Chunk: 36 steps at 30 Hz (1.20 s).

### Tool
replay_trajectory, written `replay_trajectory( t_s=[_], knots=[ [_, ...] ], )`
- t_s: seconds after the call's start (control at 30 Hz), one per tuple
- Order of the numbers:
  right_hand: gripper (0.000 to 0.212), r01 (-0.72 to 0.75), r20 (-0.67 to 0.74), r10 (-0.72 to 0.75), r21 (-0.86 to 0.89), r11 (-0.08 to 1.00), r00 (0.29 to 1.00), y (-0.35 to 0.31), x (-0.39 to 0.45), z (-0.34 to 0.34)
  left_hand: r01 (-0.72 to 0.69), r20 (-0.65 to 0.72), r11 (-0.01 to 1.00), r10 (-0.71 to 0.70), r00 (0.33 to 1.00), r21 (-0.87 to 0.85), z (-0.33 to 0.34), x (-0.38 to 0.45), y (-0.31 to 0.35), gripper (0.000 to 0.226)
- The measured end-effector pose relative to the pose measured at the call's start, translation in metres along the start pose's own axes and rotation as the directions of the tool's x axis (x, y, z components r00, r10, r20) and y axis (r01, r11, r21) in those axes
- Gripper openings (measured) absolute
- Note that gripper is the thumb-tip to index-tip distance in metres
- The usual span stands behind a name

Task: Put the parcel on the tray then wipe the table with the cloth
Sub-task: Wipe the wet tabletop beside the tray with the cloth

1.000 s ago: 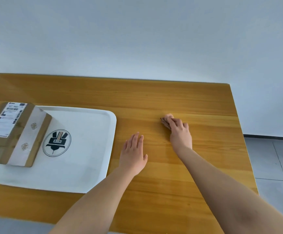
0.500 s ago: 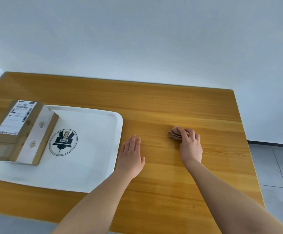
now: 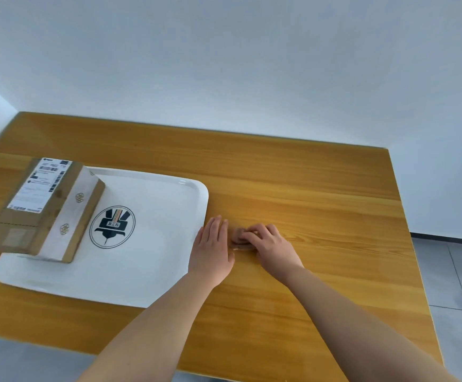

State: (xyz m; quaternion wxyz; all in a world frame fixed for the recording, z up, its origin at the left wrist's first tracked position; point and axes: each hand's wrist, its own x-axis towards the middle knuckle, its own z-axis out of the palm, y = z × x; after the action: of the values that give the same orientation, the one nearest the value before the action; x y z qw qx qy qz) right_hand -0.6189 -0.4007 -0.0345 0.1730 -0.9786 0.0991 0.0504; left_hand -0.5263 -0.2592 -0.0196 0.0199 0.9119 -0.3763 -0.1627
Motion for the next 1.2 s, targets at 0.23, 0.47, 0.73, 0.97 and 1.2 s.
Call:
replay_trajectory(
  t_s=[0.23,0.47,0.73,0.97,1.2],
  knots=[
    [0.064,-0.414,-0.210,0.403,-0.011,0.910,0.891,0.038,-0.042,-0.001,-0.031,0.015,0.999,0.031,0.999,-0.014,-0.001,-0.006,0.013,0.071],
    [0.056,-0.437,-0.207,0.450,0.108,0.893,0.868,-0.009,-0.037,0.009,-0.025,0.056,1.000,0.025,0.998,0.003,0.004,-0.019,0.014,0.073],
    [0.070,-0.012,-0.053,0.008,-0.077,0.997,0.999,0.000,-0.096,0.016,-0.049,0.125,0.999,0.049,0.991,-0.003,0.003,-0.025,0.028,0.075],
    [0.063,-0.517,-0.241,0.507,0.026,0.856,0.828,0.043,-0.137,0.013,-0.090,0.150,0.996,0.086,0.985,0.016,0.003,-0.032,0.038,0.074],
    [0.070,-0.500,-0.303,0.511,0.121,0.858,0.804,-0.017,-0.126,0.039,-0.087,0.165,0.995,0.079,0.983,0.042,0.007,-0.041,0.036,0.068]
  ],
)
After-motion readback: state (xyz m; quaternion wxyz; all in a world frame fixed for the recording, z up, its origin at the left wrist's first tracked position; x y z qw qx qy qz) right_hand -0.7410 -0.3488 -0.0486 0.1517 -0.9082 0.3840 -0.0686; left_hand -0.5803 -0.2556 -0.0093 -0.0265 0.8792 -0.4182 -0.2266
